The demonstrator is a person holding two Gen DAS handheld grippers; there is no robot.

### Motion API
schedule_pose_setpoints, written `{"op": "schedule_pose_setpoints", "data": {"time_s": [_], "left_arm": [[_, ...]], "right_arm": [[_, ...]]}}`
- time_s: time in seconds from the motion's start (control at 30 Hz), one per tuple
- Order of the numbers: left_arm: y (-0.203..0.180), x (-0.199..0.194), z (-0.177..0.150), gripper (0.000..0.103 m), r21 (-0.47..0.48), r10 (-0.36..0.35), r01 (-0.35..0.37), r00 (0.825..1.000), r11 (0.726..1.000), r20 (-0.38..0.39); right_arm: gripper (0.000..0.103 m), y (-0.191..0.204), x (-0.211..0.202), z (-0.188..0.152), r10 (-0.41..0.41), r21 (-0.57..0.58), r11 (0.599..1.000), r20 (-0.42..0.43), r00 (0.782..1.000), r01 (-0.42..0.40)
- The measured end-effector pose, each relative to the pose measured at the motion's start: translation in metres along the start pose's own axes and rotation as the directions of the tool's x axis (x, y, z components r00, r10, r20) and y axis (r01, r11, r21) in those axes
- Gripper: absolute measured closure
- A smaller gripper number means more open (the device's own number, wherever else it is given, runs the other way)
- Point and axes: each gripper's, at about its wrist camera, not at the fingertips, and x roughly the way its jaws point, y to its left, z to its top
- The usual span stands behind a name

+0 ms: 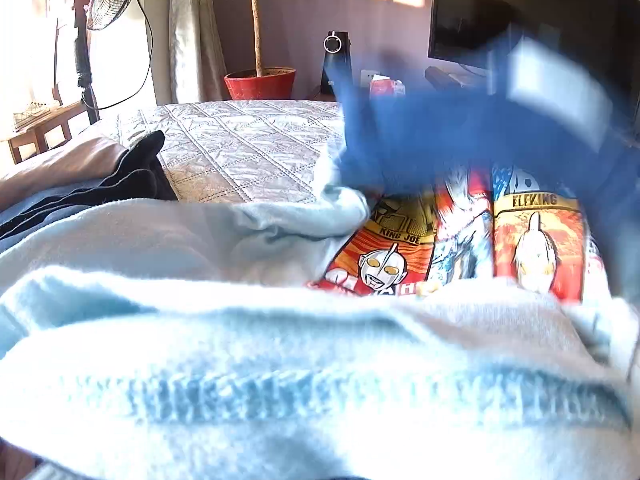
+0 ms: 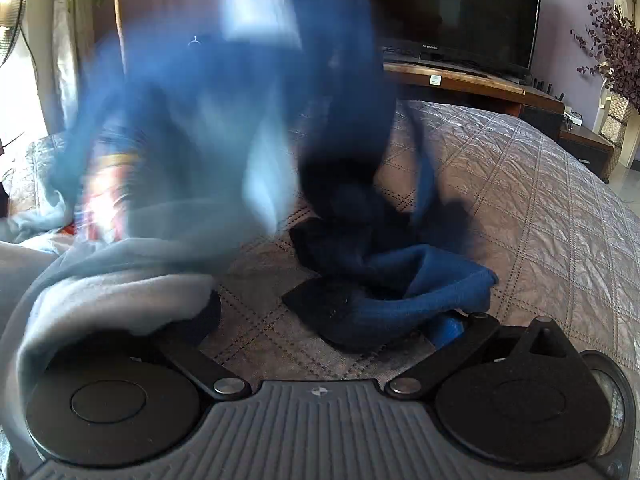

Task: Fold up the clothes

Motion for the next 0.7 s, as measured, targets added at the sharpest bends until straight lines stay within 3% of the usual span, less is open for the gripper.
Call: {"op": "schedule_pose_setpoints", "data": {"time_s": [0.7], "left_arm": [[-0.0003, 0.0003, 0.0, 0.0, -0.003, 0.003, -0.003, 1.0, 1.0, 0.0]], "right_arm": [[0.0, 0.0006, 0.0018, 0.0004, 0.0, 0.0, 1.0, 0.0, 1.0, 0.0]]}}
